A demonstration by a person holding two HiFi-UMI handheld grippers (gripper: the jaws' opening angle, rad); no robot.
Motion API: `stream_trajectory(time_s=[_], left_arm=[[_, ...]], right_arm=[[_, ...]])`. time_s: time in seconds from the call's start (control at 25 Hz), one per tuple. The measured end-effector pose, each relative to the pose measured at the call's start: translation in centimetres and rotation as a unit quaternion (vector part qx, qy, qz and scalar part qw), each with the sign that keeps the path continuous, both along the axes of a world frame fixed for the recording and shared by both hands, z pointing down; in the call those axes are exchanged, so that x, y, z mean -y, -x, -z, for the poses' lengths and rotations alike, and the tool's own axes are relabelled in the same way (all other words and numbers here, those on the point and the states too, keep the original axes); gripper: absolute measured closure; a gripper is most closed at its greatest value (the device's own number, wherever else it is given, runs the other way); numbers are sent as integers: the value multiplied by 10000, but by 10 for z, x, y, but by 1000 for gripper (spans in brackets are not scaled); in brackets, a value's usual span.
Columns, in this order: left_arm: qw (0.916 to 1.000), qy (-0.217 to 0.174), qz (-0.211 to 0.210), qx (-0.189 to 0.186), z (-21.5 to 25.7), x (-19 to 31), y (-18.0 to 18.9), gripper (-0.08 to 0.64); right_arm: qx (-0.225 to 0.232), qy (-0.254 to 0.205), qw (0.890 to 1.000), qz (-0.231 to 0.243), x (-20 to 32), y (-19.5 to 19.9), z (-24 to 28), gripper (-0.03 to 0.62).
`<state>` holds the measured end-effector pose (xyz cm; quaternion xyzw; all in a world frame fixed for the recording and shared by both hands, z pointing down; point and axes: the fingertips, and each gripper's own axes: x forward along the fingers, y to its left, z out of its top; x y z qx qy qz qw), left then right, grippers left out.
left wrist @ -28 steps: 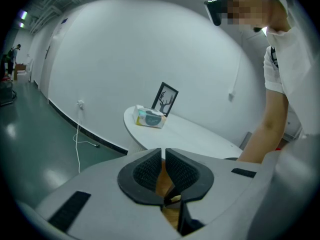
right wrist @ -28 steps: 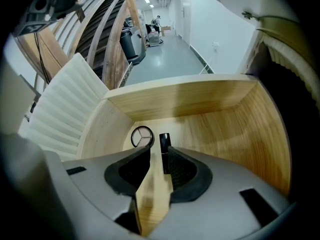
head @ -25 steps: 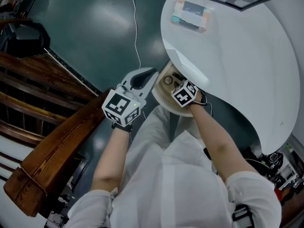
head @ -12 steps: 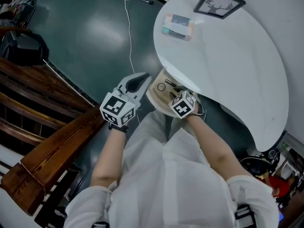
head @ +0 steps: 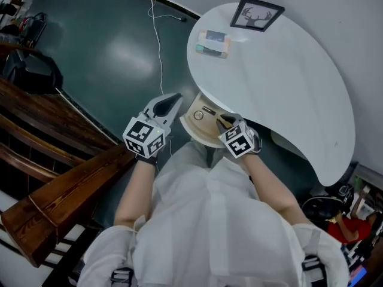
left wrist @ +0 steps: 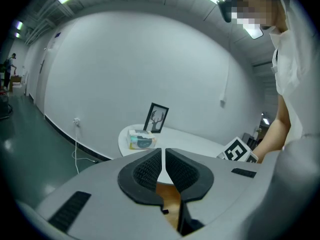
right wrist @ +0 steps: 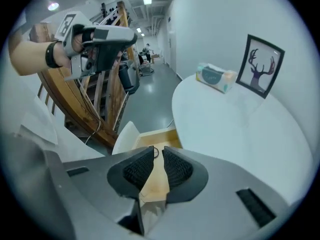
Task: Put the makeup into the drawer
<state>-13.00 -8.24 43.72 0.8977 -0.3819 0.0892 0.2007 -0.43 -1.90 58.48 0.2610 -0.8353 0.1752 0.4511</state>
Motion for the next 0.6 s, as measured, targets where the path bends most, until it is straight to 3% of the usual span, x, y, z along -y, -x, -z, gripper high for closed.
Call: stream_trajectory(time_s=[0.32, 0.6], left_arm=[[9997, -205, -101, 44, 23, -1, -4, 531], [9988, -481, -32, -22, 53, -1, -6, 531]], right_arm=[[563, -711, 9928, -784, 23, -30, 72, 551], [991, -1357, 9734, -1555, 38, -72, 128, 569]])
